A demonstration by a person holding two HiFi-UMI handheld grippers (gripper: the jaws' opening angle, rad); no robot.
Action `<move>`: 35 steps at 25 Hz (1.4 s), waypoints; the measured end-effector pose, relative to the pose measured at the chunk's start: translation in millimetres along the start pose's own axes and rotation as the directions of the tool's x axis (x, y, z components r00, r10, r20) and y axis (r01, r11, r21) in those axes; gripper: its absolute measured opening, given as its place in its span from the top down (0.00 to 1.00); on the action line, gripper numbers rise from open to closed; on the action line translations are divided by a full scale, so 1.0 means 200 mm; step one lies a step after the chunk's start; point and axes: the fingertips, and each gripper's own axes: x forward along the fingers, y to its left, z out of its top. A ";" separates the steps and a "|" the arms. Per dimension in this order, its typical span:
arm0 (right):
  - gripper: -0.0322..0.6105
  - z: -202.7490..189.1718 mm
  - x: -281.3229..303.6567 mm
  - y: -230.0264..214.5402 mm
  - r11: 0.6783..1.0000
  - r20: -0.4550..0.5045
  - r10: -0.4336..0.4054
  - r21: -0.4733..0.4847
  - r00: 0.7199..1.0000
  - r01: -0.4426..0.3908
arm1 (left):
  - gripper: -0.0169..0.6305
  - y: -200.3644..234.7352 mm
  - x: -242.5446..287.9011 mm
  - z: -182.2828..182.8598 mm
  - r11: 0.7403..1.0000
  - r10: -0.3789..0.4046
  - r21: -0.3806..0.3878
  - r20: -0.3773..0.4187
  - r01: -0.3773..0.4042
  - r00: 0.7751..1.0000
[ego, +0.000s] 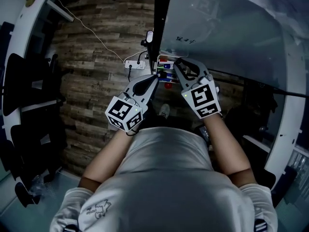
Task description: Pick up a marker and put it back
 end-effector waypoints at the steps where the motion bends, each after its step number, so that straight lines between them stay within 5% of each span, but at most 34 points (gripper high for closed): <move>1: 0.84 0.01 -0.01 0.00 1.000 0.004 0.000 0.002 1.000 0.000 | 0.97 -0.01 0.00 0.01 1.000 -0.001 0.001 0.003 0.001 1.000; 25: 0.84 0.18 -0.32 -0.01 0.999 0.145 -0.026 0.023 0.989 0.022 | 0.97 -0.26 0.00 0.19 0.994 -0.015 0.105 0.067 0.007 0.998; 35: 0.84 0.18 -0.48 0.08 0.990 0.214 -0.018 0.142 0.977 -0.012 | 0.97 -0.37 -0.11 0.22 0.990 -0.012 0.143 0.082 0.000 0.997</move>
